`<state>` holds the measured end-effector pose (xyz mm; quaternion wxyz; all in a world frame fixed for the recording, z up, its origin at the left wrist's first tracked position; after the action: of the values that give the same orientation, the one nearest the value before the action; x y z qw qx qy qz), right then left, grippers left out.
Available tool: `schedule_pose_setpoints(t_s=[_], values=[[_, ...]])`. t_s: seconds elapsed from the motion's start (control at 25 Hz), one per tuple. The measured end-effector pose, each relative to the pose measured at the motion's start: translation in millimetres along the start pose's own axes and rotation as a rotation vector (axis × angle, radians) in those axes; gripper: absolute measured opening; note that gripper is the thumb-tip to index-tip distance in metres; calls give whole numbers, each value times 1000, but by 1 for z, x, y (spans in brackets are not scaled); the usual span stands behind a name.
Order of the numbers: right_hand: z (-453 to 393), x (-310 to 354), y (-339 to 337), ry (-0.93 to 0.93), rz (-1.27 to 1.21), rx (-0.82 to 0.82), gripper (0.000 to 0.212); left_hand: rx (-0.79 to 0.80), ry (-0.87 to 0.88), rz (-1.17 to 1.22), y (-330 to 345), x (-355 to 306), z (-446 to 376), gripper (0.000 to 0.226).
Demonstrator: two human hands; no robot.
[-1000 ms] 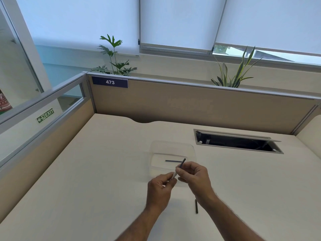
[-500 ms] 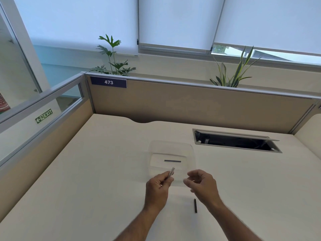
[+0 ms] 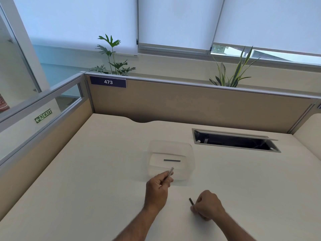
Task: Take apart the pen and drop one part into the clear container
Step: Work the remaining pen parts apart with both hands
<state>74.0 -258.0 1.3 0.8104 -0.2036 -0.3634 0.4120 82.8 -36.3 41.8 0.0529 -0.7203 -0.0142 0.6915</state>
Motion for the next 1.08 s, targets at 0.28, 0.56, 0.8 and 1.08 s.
schedule_pose_setpoints(t_s=[0.28, 0.56, 0.8, 1.08], values=[[-1, 5, -4, -86, -178, -20, 6, 38, 1, -34, 1, 1, 1, 41], [16, 37, -31, -358, -419, -89, 12, 125, 46, -220, 7, -1, 2, 18], [27, 59, -46, -545, -545, -128, 6, 225, 100, -379, 11, -6, 4, 21], [33, 67, -45, -620, -478, -111, 14, 245, 98, -517, 13, -9, 7, 38]])
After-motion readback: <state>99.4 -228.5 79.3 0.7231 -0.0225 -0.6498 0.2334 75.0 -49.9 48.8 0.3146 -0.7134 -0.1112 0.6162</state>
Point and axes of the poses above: each hand's wrist, its own z-axis away from the middle knuckle, its own y-axis out of the palm, x = y × z, the point moved 6 cm from there along -z, towards the middle knuckle, and after that the axes turned 14 degrees about x, right-handed, at the moved point
